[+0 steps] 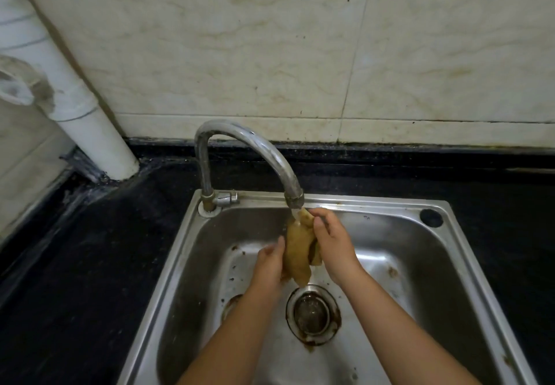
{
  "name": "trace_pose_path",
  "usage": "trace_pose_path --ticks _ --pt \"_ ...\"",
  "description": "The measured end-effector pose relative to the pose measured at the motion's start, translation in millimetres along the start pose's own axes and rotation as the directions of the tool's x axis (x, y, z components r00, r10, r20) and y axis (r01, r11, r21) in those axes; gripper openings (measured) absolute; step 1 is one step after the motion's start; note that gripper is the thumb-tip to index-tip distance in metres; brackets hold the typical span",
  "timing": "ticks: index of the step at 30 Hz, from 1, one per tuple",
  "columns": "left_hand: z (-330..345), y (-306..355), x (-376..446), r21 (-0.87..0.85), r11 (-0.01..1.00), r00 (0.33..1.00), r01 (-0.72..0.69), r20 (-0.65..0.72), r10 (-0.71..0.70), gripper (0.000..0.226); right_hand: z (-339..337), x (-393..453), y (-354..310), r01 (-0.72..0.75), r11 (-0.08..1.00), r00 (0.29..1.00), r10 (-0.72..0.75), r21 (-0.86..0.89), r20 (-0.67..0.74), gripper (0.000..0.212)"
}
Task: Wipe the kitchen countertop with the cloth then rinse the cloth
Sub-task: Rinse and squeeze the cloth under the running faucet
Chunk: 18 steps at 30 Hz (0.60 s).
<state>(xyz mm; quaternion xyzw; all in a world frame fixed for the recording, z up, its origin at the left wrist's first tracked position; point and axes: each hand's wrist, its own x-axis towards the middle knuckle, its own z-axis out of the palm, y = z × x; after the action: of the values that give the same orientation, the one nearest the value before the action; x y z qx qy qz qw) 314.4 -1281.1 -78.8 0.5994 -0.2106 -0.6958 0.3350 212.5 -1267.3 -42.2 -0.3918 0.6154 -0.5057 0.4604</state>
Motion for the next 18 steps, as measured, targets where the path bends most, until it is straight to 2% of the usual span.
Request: trace_pose_path --ticks 2,3,5,8,11,13,16,18 --pt "1 8 1 -0.131 0.986 0.986 0.098 0.145 -0.079 0.058 -1 -3 -3 -0.017 1.000 0.997 0.015 0.022 0.073 0.021" --pt "0 12 2 -0.173 0.981 0.983 0.092 0.171 -0.063 0.057 -2 -5 -4 -0.032 0.999 0.995 0.029 0.030 0.095 0.024" --pt "2 15 5 -0.153 0.988 0.992 0.007 0.125 0.012 0.039 -5 -9 -2 -0.041 0.999 0.996 0.040 0.015 0.084 0.025" --pt "11 19 2 -0.139 0.981 0.989 -0.138 0.026 0.143 0.017 -9 -12 4 -0.028 0.990 1.000 0.028 -0.136 -0.005 0.019" --pt "18 20 -5 -0.159 0.961 0.974 -0.225 -0.026 0.223 0.018 -5 -12 13 -0.033 0.968 0.998 0.017 -0.248 -0.068 0.020" --pt "21 16 -7 -0.061 0.959 0.961 -0.276 -0.051 0.273 0.018 -1 -12 16 -0.063 0.976 0.993 0.041 -0.208 -0.110 0.021" --pt "25 16 -4 0.048 0.939 0.933 -0.341 -0.103 0.345 0.020 4 -12 11 -0.017 0.991 0.999 0.011 -0.133 -0.050 0.024" --pt "27 21 0 0.066 0.935 0.927 -0.347 -0.129 0.353 0.024 9 -13 8 0.032 0.980 0.999 -0.028 -0.197 0.023 0.027"
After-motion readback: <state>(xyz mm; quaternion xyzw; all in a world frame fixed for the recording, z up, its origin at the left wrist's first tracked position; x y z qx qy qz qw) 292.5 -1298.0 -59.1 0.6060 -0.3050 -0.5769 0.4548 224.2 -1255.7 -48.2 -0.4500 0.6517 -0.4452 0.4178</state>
